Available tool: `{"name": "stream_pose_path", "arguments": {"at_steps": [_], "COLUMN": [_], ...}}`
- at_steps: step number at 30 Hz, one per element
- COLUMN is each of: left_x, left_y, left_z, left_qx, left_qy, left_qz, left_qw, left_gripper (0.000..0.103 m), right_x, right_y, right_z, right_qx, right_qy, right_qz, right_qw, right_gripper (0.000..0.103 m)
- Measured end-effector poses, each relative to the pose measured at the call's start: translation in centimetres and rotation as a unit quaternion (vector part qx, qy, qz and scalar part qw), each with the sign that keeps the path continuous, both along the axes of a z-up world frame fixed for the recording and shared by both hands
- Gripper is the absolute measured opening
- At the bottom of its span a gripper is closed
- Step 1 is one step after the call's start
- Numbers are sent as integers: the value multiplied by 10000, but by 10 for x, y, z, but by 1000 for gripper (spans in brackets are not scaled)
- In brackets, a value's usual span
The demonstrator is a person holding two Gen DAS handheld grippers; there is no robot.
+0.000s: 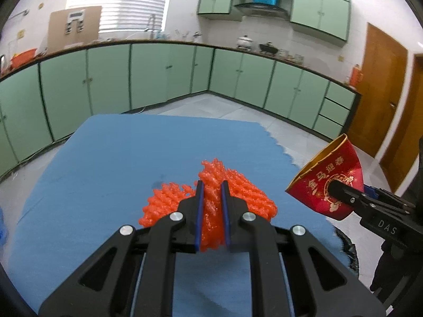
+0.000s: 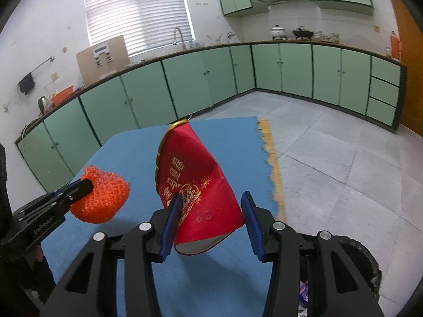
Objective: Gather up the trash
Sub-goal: 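Carry the orange foam and red paper cup over the black bin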
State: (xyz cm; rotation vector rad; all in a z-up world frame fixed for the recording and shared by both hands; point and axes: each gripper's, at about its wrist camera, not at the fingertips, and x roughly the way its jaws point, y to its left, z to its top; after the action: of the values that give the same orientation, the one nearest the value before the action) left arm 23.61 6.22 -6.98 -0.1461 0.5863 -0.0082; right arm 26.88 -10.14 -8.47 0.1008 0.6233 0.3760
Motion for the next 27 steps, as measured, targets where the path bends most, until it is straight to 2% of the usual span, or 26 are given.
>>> {"name": "stream_pose_path", "arguments": {"at_steps": [11,27], "left_x": [-6,-24], "left_y": [-73,-178], "left_z": [7,6], "left_qx": [36,40], "left_qy": [-171,-339], "left_qz": [-729,-1761], "left_qw": [9972,9838], "left_gripper": [11,11], "right_x": [-36,-84], "right_y": [-59,-145], "right_z": [18,23], "right_qx": [81,117], "right_qy": [-214,-305], "right_qz": [-573,-1559], "right_qw": [9981,9872], "right_gripper": [46,46]}}
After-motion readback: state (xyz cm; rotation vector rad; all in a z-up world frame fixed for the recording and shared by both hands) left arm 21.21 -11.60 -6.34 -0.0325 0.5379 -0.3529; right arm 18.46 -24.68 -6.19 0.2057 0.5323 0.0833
